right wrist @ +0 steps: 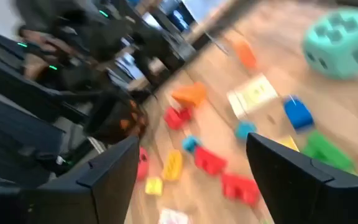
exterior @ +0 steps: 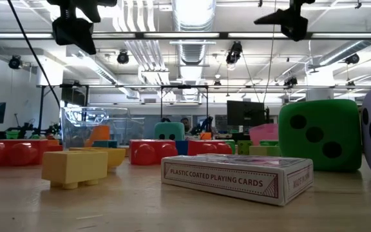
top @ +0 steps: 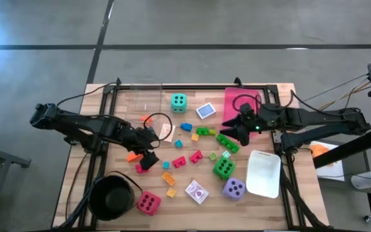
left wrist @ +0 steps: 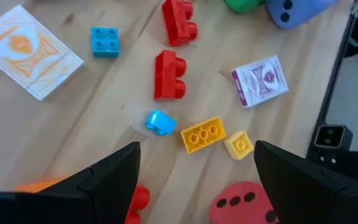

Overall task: Pick & Place Toys
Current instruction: Put the green die into the pink bin

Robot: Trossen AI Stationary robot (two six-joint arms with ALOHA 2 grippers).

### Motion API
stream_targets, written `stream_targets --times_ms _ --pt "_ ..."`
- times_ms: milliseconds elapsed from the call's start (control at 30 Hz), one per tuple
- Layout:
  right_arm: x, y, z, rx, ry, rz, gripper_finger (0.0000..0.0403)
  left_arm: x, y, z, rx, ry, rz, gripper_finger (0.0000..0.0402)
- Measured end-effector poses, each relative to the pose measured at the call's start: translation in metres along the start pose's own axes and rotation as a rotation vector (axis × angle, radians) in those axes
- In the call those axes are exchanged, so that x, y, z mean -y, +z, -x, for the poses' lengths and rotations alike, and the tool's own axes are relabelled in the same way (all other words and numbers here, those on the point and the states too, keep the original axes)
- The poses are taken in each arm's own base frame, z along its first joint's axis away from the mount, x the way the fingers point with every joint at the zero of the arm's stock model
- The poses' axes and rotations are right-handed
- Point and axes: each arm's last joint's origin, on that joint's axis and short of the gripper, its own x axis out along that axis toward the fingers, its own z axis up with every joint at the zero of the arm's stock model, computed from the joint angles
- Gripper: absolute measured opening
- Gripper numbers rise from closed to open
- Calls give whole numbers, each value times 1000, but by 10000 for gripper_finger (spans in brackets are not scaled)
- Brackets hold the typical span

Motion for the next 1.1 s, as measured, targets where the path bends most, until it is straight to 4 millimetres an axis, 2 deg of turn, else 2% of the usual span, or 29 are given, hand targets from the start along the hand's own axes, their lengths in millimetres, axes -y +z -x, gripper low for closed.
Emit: stream_targets --times_ms 233,367,533,767,900,1100 --pt "-27 15 1 -231 -186 36 290 2 -2 0 -3 -5 -16 318" --pt "-45 12 -5 -377 -273 72 290 5 -4 1 -7 -12 -28 318" --pt "-65 -9 -18 -513 -323 124 290 10 -7 1 -2 -35 -48 318" --pt "-81 -48 -29 -511 -390 267 290 16 -10 1 11 -62 -94 318" --pt "-82 -69 -32 -473 -447 338 290 18 -12 1 9 -69 -106 318" --pt "-71 -98 -39 -503 -484 373 290 20 -14 1 6 -73 -114 318"
